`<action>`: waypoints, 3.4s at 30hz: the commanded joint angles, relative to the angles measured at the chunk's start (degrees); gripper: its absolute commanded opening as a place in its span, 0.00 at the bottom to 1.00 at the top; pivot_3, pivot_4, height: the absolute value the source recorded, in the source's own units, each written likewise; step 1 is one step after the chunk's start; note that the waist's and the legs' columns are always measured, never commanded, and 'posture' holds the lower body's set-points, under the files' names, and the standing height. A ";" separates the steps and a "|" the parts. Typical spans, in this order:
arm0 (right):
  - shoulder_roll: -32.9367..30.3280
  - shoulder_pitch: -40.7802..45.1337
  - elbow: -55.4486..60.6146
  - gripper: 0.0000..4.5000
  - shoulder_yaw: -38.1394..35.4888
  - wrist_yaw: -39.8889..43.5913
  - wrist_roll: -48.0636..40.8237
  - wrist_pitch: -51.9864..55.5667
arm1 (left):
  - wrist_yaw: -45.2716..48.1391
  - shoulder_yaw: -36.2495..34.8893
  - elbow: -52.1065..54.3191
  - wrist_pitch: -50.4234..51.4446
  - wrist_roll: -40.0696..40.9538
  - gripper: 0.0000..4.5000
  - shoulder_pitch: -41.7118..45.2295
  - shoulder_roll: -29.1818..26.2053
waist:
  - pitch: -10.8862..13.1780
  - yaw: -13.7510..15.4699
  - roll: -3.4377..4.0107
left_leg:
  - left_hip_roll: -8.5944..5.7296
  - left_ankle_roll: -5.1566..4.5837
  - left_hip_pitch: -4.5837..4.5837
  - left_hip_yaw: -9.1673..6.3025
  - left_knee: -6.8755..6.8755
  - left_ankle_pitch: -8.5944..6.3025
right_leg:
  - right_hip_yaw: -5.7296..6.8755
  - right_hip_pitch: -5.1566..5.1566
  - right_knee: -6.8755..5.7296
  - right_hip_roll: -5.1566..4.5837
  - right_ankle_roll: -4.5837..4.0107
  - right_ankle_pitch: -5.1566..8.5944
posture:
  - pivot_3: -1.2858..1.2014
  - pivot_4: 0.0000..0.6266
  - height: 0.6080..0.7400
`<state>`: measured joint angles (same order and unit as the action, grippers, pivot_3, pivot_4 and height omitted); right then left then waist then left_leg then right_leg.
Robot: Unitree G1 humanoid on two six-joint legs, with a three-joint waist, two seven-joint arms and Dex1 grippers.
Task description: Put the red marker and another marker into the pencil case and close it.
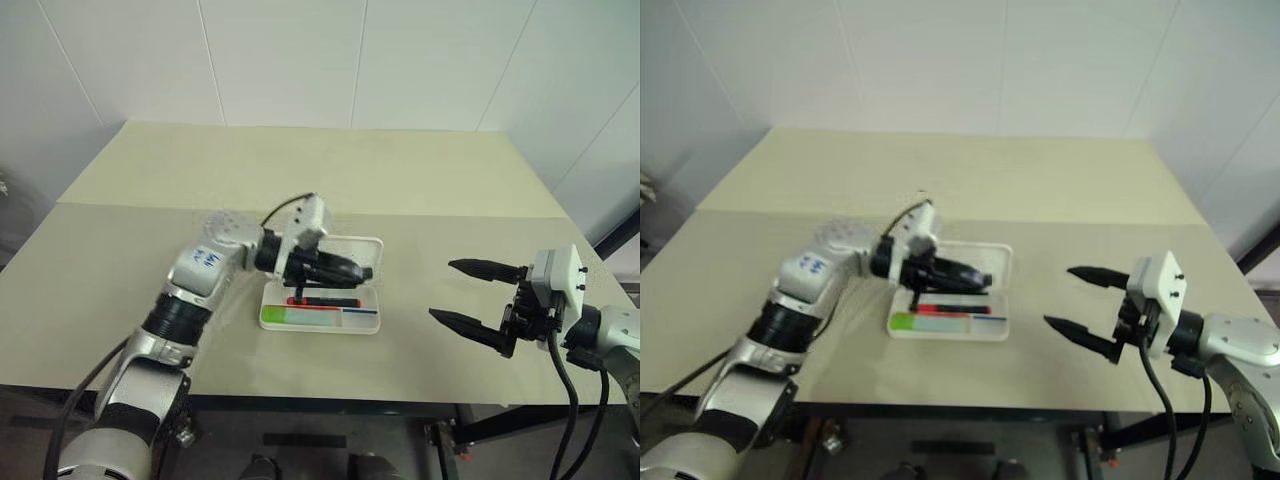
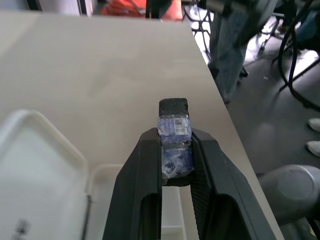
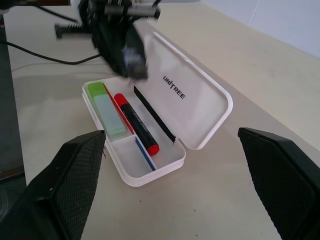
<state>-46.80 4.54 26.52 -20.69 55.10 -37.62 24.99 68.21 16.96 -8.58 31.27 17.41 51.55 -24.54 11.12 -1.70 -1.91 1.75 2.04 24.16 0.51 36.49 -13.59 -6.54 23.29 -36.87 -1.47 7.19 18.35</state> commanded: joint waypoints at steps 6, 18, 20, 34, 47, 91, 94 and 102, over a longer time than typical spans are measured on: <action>0.26 -2.49 2.95 1.00 -2.29 -3.00 -0.23 -0.79 | -7.86 7.19 5.13 2.19 -6.85 0.10 -4.73 3.80 | 0.00 0.02 0.00 | -0.01 -0.01 0.00 0.01 0.10 0.00 | -0.04 0.00 -0.09 0.00 0.00 0.00 | 0.52 0.24 1.00; 0.12 -4.06 3.70 1.00 -2.55 -4.59 -0.67 -0.78 | -10.11 7.91 2.17 -0.63 -11.42 0.10 -4.01 3.98 | 0.00 0.08 0.00 | -0.01 -0.01 0.02 -0.01 0.39 0.00 | -0.04 -0.04 -0.20 0.02 0.03 -0.01 | 0.52 0.24 1.00; 0.13 -4.02 3.62 1.00 -2.41 -4.74 -0.63 -0.81 | -10.15 7.60 1.61 -1.03 -11.63 0.10 -3.67 3.87 | 0.00 0.07 0.00 | -0.01 -0.01 0.02 -0.01 0.43 0.00 | -0.05 -0.04 -0.22 0.01 0.04 -0.02 | 0.52 0.24 1.00; 0.21 -4.67 3.59 1.00 -2.72 -5.52 -0.48 -0.92 | -10.30 7.49 -1.04 -3.67 -13.52 0.10 -3.21 4.56 | 0.00 0.08 0.00 | -0.02 -0.02 0.02 -0.02 0.50 0.00 | -0.04 -0.04 -0.31 0.02 0.04 -0.02 | 0.52 0.24 1.00; -0.06 -4.73 3.12 1.00 -2.82 -5.47 -0.33 -1.15 | -8.21 7.57 0.07 -3.20 -13.63 0.68 -3.52 3.69 | 0.00 0.05 0.00 | -0.02 -0.02 0.00 -0.01 0.59 0.00 | -0.05 -0.04 -0.45 0.02 0.04 -0.01 | 0.52 0.24 1.00; -1.21 -1.61 0.70 1.00 -1.79 -0.25 -0.11 -2.10 | 17.01 -23.14 -33.04 -35.83 5.67 0.99 4.24 -11.48 | 0.00 0.17 0.00 | -0.01 -0.05 -0.02 -0.04 0.62 0.02 | 0.03 -0.05 -0.51 0.03 0.02 0.00 | 0.52 0.24 1.00; -1.27 -0.77 -0.18 1.00 -1.50 0.10 0.26 -2.22 | 16.60 -23.29 -38.28 -38.99 3.81 0.99 5.90 -12.62 | 0.00 0.07 -0.01 | -0.01 -0.05 0.00 -0.05 0.64 0.02 | 0.05 -0.05 -0.52 0.01 0.02 0.00 | 0.52 0.24 1.00; -0.89 -0.05 -0.64 1.00 -0.82 0.02 0.73 -2.22 | 11.84 -24.39 -50.72 -44.06 0.05 0.72 11.08 -12.25 | 0.00 -0.04 -0.01 | -0.01 -0.05 0.00 -0.05 0.62 0.02 | 0.06 -0.02 -0.53 0.02 0.02 -0.01 | 0.52 0.24 1.00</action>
<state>-47.03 3.99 24.97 -20.63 54.84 -36.52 23.70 80.48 -6.47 -58.16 -11.76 17.99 60.91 -36.32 11.12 -1.74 -1.92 1.74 1.99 24.16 0.48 37.10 -13.57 -6.49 23.28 -37.40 -1.45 7.21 18.35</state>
